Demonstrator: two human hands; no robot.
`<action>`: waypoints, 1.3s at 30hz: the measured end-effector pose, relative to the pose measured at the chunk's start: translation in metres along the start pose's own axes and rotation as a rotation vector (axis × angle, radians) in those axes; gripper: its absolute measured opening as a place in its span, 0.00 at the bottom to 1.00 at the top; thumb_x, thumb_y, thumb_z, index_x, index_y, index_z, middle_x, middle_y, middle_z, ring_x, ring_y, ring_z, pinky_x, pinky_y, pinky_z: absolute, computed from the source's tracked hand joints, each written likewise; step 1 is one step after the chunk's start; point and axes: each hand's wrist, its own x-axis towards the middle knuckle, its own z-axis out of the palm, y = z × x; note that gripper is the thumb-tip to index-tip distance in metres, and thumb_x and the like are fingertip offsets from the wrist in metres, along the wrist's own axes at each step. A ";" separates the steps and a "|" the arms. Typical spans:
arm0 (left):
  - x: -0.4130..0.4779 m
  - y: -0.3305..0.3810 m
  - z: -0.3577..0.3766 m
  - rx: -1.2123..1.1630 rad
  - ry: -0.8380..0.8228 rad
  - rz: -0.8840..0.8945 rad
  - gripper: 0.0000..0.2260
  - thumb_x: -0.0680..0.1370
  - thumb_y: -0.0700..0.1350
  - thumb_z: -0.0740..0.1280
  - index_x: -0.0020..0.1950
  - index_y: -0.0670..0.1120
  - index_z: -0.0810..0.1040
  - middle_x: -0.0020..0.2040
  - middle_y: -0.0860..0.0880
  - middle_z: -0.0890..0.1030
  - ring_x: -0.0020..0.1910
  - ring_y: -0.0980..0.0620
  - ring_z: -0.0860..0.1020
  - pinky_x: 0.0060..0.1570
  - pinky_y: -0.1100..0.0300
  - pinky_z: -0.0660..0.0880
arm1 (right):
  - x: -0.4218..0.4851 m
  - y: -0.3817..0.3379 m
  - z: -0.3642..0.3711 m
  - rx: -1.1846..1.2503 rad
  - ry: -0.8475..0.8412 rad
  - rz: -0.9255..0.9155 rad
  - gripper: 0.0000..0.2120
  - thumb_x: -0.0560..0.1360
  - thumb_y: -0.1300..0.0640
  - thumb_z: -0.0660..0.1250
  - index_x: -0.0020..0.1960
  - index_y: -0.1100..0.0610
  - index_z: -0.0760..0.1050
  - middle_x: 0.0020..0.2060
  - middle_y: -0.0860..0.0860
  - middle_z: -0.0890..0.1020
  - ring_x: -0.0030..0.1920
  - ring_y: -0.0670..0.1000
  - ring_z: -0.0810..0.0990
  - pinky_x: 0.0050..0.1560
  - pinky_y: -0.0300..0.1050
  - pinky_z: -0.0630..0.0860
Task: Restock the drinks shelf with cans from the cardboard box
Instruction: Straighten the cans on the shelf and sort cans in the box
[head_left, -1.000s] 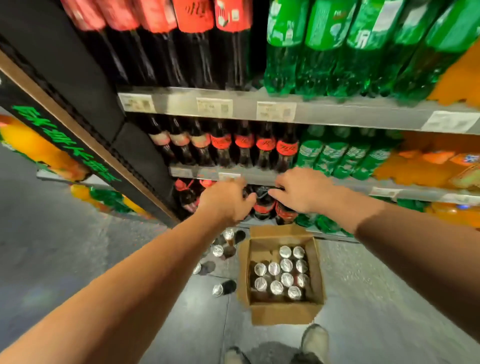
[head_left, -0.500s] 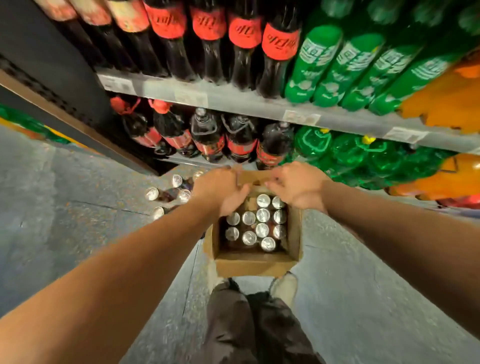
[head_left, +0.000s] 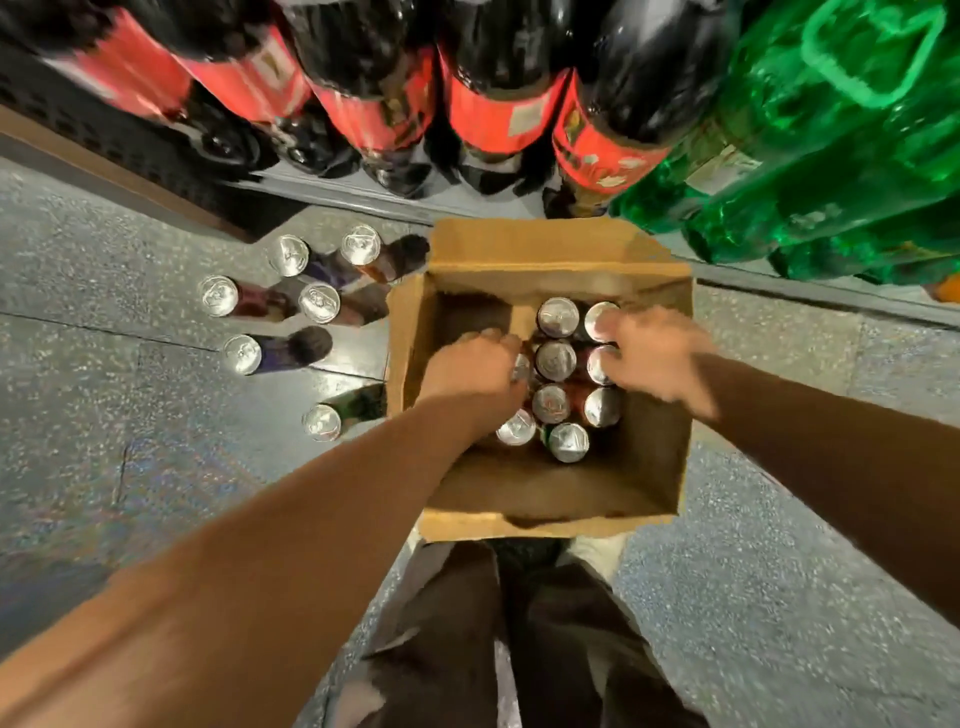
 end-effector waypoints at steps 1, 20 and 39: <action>0.011 -0.002 0.013 -0.008 0.008 -0.008 0.17 0.78 0.51 0.61 0.66 0.48 0.70 0.62 0.46 0.74 0.61 0.45 0.72 0.54 0.51 0.72 | 0.014 0.001 0.010 -0.015 -0.139 0.001 0.18 0.81 0.54 0.57 0.68 0.62 0.68 0.58 0.62 0.76 0.58 0.60 0.76 0.54 0.49 0.72; 0.149 0.012 0.101 0.431 0.200 0.455 0.18 0.83 0.41 0.48 0.73 0.42 0.61 0.67 0.45 0.68 0.65 0.46 0.66 0.56 0.54 0.65 | 0.091 0.036 0.080 -0.701 0.252 -0.157 0.16 0.72 0.64 0.55 0.49 0.53 0.79 0.42 0.50 0.82 0.35 0.46 0.80 0.34 0.38 0.71; 0.146 -0.005 0.086 0.330 0.095 0.291 0.16 0.81 0.39 0.57 0.68 0.47 0.65 0.59 0.43 0.74 0.52 0.40 0.77 0.35 0.53 0.66 | 0.107 0.037 0.074 -0.407 0.131 -0.176 0.16 0.80 0.63 0.53 0.66 0.64 0.69 0.59 0.60 0.75 0.56 0.61 0.77 0.43 0.47 0.66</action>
